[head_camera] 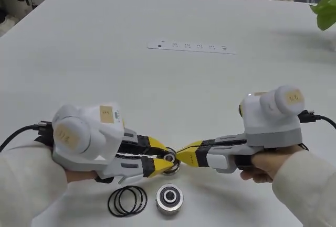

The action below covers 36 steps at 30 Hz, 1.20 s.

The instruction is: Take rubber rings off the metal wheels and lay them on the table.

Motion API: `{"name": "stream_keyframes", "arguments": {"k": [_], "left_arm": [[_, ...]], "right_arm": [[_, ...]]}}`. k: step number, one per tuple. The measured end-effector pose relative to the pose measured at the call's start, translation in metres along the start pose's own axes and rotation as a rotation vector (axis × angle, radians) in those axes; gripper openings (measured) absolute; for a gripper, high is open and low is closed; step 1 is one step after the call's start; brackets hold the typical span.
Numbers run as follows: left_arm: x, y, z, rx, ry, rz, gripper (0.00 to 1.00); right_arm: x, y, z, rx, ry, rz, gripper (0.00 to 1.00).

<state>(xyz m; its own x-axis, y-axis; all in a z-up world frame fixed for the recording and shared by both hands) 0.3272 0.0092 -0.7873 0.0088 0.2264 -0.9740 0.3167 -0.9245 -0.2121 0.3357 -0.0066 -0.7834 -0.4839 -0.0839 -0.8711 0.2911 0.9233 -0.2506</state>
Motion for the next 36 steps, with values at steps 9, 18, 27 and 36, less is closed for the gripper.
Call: {"name": "stream_keyframes", "arguments": {"k": [9,18,27,36], "left_arm": [[-0.013,-0.001,0.005,0.036,0.032,-0.005,0.22],[-0.038,-0.021,-0.002,0.023,0.05,0.03,0.42],[-0.048,-0.043,-0.001,-0.006,0.062,0.03,0.54],[-0.059,-0.069,-0.002,-0.058,0.058,0.039,0.64]], "right_arm": [[-0.003,0.0,-0.001,0.002,0.004,0.007,0.0],[-0.009,-0.001,-0.004,-0.005,0.004,0.02,0.0],[-0.015,-0.002,-0.007,-0.006,0.002,0.037,0.0],[-0.023,-0.001,-0.015,-0.022,-0.007,0.049,0.0]]}}
Point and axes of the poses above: the centre of the closed fingertips' face, and the gripper's own axes: y roughly forward along the fingers, z roughly to its right, x roughly out of its underside, the point moved 1 cm from there along -y, roughly backward along the fingers, and after that the axes turned 15 degrees about z, right-handed, at the moved point
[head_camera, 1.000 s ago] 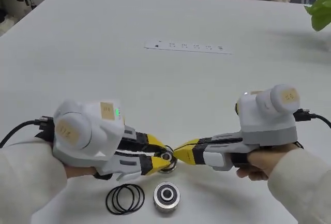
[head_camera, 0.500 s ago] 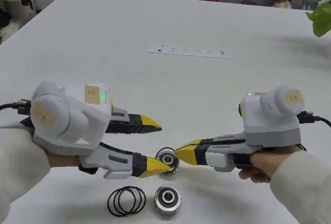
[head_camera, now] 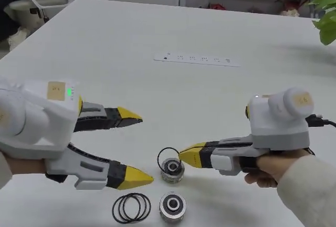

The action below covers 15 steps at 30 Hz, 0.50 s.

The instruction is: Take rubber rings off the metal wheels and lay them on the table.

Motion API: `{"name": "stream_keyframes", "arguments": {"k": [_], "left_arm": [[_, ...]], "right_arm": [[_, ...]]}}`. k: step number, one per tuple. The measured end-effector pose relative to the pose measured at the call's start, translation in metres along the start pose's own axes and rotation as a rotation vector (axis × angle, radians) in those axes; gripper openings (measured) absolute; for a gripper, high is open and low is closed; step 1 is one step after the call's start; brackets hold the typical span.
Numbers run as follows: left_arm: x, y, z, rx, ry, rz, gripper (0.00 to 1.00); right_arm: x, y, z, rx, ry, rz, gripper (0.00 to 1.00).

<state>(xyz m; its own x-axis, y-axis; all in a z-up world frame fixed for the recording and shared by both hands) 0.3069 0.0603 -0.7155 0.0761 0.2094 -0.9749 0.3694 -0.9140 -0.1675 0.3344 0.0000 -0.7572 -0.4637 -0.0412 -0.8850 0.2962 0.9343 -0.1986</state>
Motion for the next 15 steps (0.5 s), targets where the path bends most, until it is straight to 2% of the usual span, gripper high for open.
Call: {"name": "stream_keyframes", "arguments": {"k": [3,8,15], "left_arm": [[-0.004,-0.009,0.001,-0.006,-0.005,0.007,0.65],[-0.006,-0.025,0.005,-0.009,0.007,-0.011,0.71],[-0.008,-0.048,0.006,-0.057,0.015,-0.014,0.77]], "right_arm": [[-0.003,0.001,-0.003,-0.01,0.006,0.007,0.0],[-0.005,0.004,-0.011,-0.03,0.007,0.008,0.0],[-0.007,0.007,-0.021,-0.057,0.009,0.006,0.0]]}}
Point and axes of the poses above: the centre of the closed fingertips' face, and the gripper's own axes: y roughly forward along the fingers, z roughly to its right, x roughly out of its underside, the point moved 1 cm from there along -y, roughly backward along the fingers, and after that the axes turned 15 degrees about z, right-handed, at the moved point
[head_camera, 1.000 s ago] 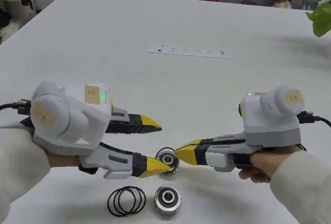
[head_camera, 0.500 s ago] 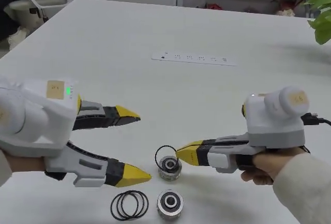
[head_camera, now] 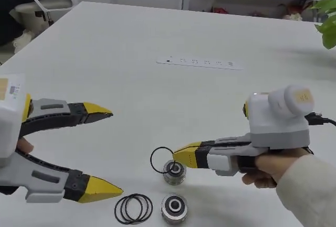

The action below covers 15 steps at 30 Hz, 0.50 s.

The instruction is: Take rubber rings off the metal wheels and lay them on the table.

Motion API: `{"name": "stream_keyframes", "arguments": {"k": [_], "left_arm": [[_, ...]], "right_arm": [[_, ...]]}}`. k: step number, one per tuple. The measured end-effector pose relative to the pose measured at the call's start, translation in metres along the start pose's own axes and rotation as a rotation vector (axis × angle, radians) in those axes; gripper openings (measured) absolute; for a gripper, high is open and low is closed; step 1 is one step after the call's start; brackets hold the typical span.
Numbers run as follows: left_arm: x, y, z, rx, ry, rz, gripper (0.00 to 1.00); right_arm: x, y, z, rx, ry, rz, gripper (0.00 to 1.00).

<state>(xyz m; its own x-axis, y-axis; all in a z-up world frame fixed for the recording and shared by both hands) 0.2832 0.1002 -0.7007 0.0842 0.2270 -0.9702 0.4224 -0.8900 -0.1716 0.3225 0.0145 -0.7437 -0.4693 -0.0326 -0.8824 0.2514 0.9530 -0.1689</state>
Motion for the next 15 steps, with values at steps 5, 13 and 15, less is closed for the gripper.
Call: {"name": "stream_keyframes", "arguments": {"k": [5,13,15], "left_arm": [[0.0,-0.014,0.003,-0.031,-0.008,0.001,0.8],[0.004,-0.041,0.008,-0.107,-0.04,0.004,0.85],[0.007,-0.047,0.01,-0.127,-0.043,-0.002,0.85]], "right_arm": [[0.003,0.003,-0.007,-0.02,0.002,-0.016,0.0],[0.01,0.008,-0.019,-0.053,0.005,-0.051,0.0],[0.013,0.009,-0.021,-0.062,0.004,-0.062,0.0]]}}
Point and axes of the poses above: the centre of the closed fingertips' face, and the gripper's own axes: y roughly forward along the fingers, z roughly to its right, x roughly out of its underside, the point moved 1 cm from there along -y, roughly backward along the fingers, and after that the axes turned 15 degrees about z, right-handed, at the moved point
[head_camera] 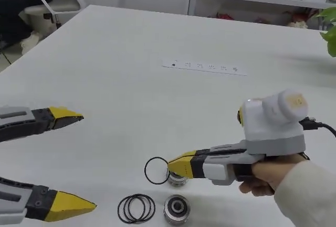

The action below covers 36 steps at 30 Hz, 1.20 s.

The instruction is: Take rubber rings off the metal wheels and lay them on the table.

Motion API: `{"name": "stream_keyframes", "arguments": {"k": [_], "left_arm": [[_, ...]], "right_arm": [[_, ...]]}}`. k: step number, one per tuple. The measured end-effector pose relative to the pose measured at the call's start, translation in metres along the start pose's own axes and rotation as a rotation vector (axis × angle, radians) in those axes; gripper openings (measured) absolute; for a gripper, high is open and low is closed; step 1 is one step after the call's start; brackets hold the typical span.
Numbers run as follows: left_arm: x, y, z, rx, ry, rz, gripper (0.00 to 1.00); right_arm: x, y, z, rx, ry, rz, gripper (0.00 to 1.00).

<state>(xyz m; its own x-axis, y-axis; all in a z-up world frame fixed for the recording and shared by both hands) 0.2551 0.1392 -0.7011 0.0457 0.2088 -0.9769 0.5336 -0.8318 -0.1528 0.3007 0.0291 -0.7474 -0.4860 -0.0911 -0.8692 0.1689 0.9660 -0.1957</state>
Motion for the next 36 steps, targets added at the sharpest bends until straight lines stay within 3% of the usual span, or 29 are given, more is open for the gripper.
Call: {"name": "stream_keyframes", "arguments": {"k": [4,11,21,36], "left_arm": [[0.004,-0.01,0.002,-0.033,-0.02,0.002,0.85],[0.021,-0.026,0.002,-0.095,-0.067,-0.02,0.87],[0.027,-0.028,0.015,-0.098,-0.098,-0.031,0.88],[0.029,-0.028,0.017,-0.101,-0.115,-0.033,0.89]], "right_arm": [[0.005,0.003,-0.006,-0.021,0.001,-0.023,0.0],[0.014,0.004,-0.01,-0.034,0.006,-0.059,0.0],[0.027,0.007,-0.018,-0.063,0.021,-0.113,0.0],[0.043,0.008,-0.021,-0.082,-0.007,-0.189,0.0]]}}
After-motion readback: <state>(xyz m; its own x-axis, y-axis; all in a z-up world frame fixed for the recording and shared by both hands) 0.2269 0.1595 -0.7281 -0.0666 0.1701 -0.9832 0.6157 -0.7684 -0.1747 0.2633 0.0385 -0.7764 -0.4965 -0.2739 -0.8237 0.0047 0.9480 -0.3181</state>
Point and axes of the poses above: the centre of the closed fingertips' face, and the gripper's own axes: y roughly forward along the fingers, z roughly to its right, x roughly out of its underside, the point moved 1 cm from there along -y, roughly backward along the fingers, and after that the axes turned 15 degrees about z, right-handed, at the moved point
